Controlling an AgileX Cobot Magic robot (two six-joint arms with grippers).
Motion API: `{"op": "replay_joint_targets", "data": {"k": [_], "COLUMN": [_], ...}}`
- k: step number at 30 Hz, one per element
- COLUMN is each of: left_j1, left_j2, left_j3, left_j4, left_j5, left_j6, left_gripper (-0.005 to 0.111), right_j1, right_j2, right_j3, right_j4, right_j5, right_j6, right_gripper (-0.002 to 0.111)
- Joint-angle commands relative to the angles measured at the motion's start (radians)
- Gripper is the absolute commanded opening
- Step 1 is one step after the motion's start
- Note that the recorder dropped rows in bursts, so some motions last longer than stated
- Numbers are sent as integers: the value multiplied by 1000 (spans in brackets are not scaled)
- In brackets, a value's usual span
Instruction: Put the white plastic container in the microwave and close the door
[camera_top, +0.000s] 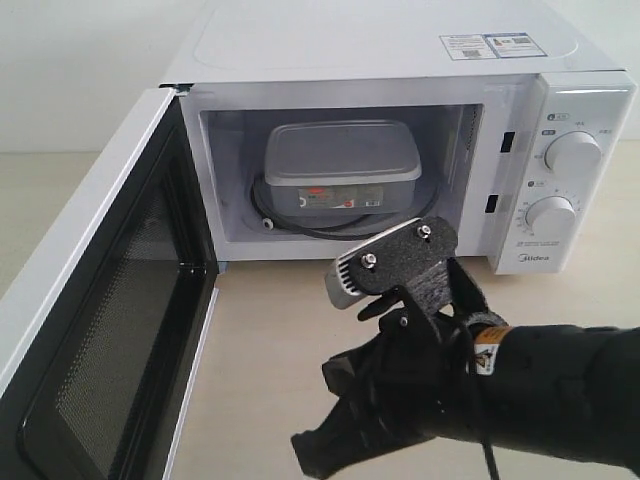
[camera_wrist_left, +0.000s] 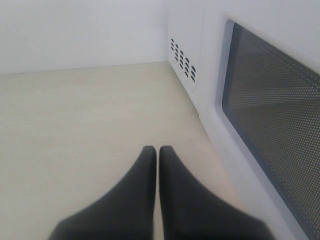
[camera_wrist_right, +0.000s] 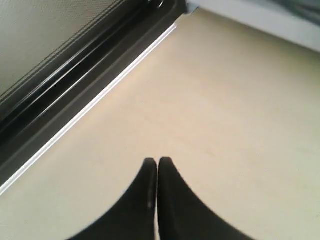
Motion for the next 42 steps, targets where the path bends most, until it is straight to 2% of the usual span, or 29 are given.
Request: {"op": "replay_joint_targets", "data": {"k": [1,8,23,27,30,34,39,42], "left_j1": [2,2,2,2,2,2,2,2], "left_j2": [-2,-2,-2,-2,-2,-2,-2,-2], "left_j3": [4,4,4,4,4,4,4,4], "left_j4": [1,1,1,1,1,1,1,1], "left_j5": [0,0,0,0,0,0,0,0], "left_j6": [2,2,2,2,2,2,2,2], "left_gripper": [4,4,4,4,4,4,4,4], "right_j1": [1,1,1,-13,-110,-307,-551,-657], "right_j2": [-114,-227,-234,-353,-457,-645,-927,-1080], "right_j3": [4,4,4,4,4,31,142,214], "right_j4": [-2,8,-29,-56,-66,-59,-59,-62], "right_j5": [164,277,214,226,276,340,266,232], "right_j6": [-11,-9,-15,-20,-22,-6,-2,-2], "right_gripper": [0,0,0,0,0,0,0,0]}}
